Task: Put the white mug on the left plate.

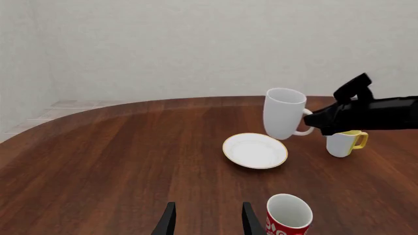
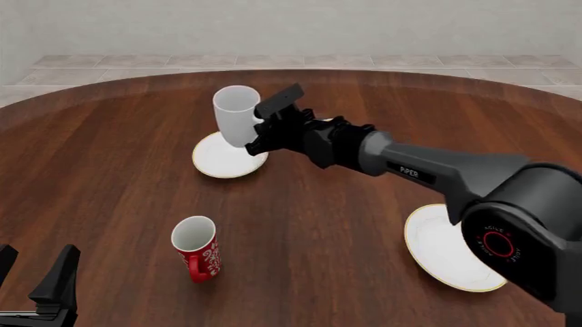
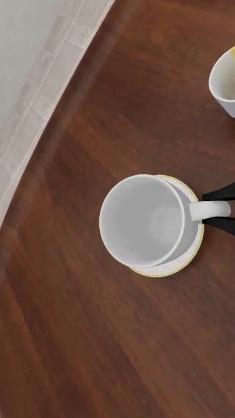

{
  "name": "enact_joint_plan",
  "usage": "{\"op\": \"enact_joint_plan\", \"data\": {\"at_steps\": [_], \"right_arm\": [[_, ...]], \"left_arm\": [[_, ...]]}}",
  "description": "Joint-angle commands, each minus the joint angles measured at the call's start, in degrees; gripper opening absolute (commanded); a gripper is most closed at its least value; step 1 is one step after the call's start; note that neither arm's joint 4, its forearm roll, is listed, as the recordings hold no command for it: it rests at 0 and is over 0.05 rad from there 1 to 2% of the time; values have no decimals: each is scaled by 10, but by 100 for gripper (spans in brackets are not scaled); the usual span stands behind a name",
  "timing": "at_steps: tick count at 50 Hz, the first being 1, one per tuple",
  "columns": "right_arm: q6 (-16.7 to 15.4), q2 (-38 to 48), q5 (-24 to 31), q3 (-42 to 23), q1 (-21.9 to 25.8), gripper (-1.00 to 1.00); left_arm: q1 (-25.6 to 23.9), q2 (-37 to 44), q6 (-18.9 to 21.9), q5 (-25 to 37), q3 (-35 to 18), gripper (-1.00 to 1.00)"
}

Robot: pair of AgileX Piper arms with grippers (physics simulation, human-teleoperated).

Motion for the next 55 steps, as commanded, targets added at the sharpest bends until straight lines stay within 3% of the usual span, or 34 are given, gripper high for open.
{"op": "enact_joint_plan", "data": {"at_steps": [1,55], "right_arm": [[6,18,6,-25,-1,-100],[16,115,59,-160,2,-100]], "left_arm": [[0,0,0,0,0,100],[0,0,0,0,0,100]]}}
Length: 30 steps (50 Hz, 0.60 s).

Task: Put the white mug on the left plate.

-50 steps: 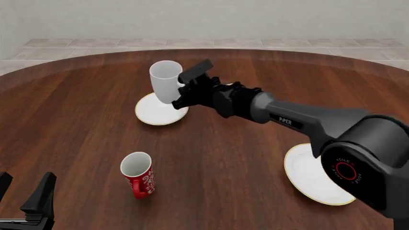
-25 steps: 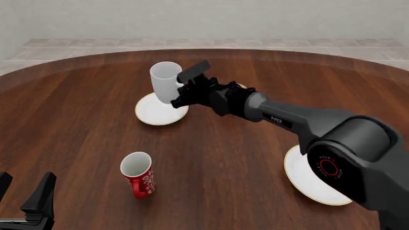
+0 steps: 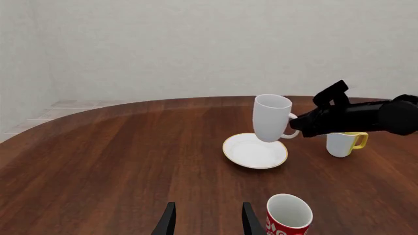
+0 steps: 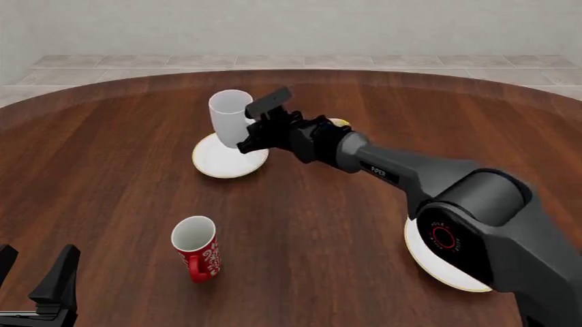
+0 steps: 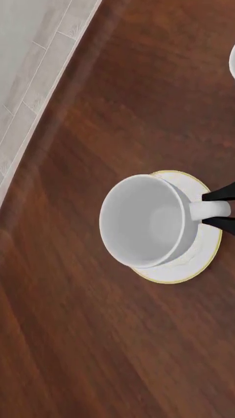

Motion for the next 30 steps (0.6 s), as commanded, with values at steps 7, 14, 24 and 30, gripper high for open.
{"op": "enact_joint_plan", "data": {"at_steps": [7,14,24,30], "right_arm": [[7,28,16,-42,4,-100],[9,35,18,-48,5,-100],[12,41,17,-50,5,-100],[13,45,16,-49,7,-100]], "left_arm": [[0,0,0,0,0,100],[0,0,0,0,0,100],[0,0,0,0,0,100],[0,0,0,0,0,100]]}}
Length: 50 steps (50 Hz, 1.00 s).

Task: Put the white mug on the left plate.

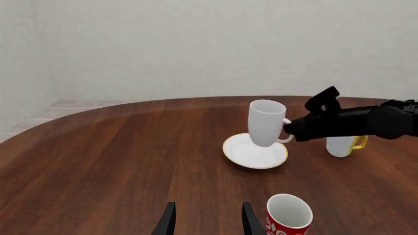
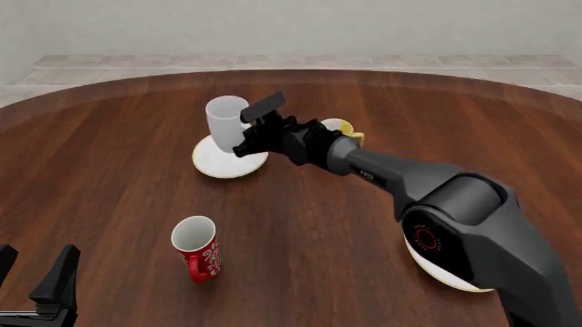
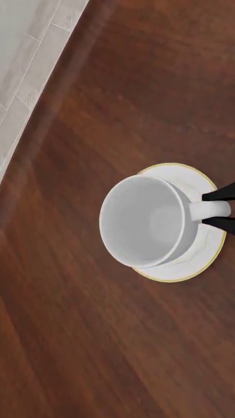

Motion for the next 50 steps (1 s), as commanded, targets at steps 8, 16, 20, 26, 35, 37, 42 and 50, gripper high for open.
{"op": "enact_joint_plan", "data": {"at_steps": [8,16,20,26,35,37,42,50], "right_arm": [[8,9,-3,-5,3,-100],[9,10,-5,-3,4,-100],[10,11,-6,-1,5,-100],[12,15,-8,-2,6,-100],[12,18,-8,-1,6,-100],[12,19,-9,-1,6,-100],[14,23,-10,-2,6,-100],[15,26,-10,-3,7,-100]], "left_arm": [[0,0,0,0,0,100],[0,0,0,0,0,100],[0,0,0,0,0,100],[0,0,0,0,0,100],[0,0,0,0,0,100],[0,0,0,0,0,100],[0,0,0,0,0,100],[0,0,0,0,0,100]]}}
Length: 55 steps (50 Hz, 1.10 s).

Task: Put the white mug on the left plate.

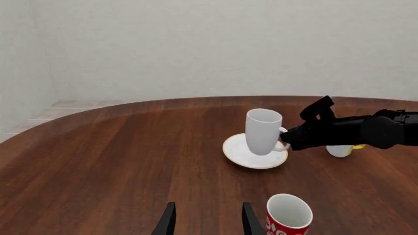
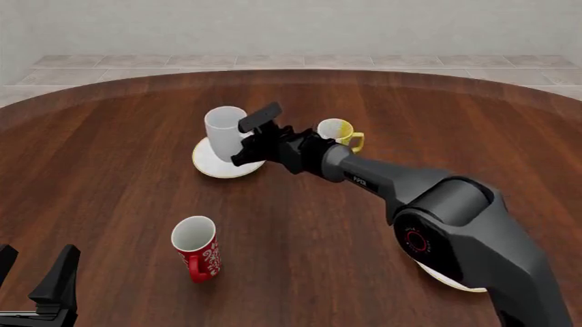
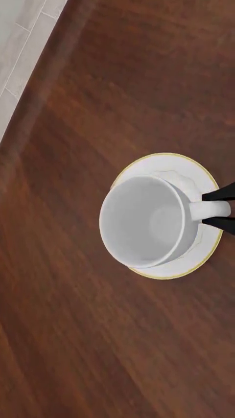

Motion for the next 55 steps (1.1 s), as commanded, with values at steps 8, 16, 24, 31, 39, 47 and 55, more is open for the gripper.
{"op": "enact_joint_plan", "data": {"at_steps": [8,16,24,31,39,47,55], "right_arm": [[7,10,-3,-4,-1,-100],[9,16,-2,-8,-2,-100],[11,24,-3,-12,-3,-100],[13,29,-3,-16,-2,-100],[15,39,1,-29,-4,-100],[16,47,7,-43,-4,-100],[17,54,7,-48,-3,-100]], "left_arm": [[0,0,0,0,0,100],[0,0,0,0,0,100],[0,0,0,0,0,100],[0,0,0,0,0,100],[0,0,0,0,0,100],[0,0,0,0,0,100],[0,0,0,0,0,100]]}}
